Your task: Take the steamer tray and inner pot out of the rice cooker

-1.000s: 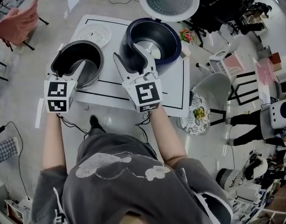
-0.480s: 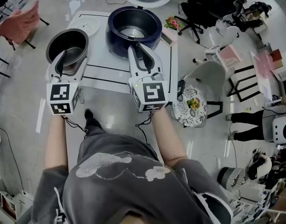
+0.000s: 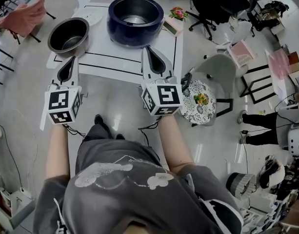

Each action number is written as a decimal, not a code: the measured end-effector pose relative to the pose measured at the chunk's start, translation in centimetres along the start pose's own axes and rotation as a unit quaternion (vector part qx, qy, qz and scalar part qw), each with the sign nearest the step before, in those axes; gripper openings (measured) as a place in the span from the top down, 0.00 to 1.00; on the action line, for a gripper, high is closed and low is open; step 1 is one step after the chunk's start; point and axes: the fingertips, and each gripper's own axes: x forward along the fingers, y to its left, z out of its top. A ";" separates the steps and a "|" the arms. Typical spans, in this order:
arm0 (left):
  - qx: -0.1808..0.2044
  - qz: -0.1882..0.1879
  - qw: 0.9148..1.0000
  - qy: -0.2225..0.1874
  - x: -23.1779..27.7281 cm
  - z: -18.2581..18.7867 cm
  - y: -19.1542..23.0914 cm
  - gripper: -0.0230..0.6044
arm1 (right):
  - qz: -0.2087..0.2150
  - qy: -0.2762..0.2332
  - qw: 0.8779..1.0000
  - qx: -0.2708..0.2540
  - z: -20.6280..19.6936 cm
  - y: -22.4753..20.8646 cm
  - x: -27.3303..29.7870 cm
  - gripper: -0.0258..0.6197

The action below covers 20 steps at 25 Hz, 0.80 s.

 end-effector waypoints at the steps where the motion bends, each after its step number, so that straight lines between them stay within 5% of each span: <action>1: -0.002 -0.006 1.000 0.010 -0.4 -0.6 -0.3 0.95 | 0.002 0.005 1.000 -0.003 -0.3 0.2 -0.3 0.91; 12: -0.019 -0.056 0.996 0.065 -0.8 -5.4 -2.8 0.95 | 0.000 0.061 0.998 0.004 -4.1 0.9 -2.2 0.92; 20: -0.047 -0.068 0.994 0.070 -3.9 -6.8 -0.1 0.95 | -0.004 0.088 0.996 -0.003 -4.8 5.3 -3.5 0.92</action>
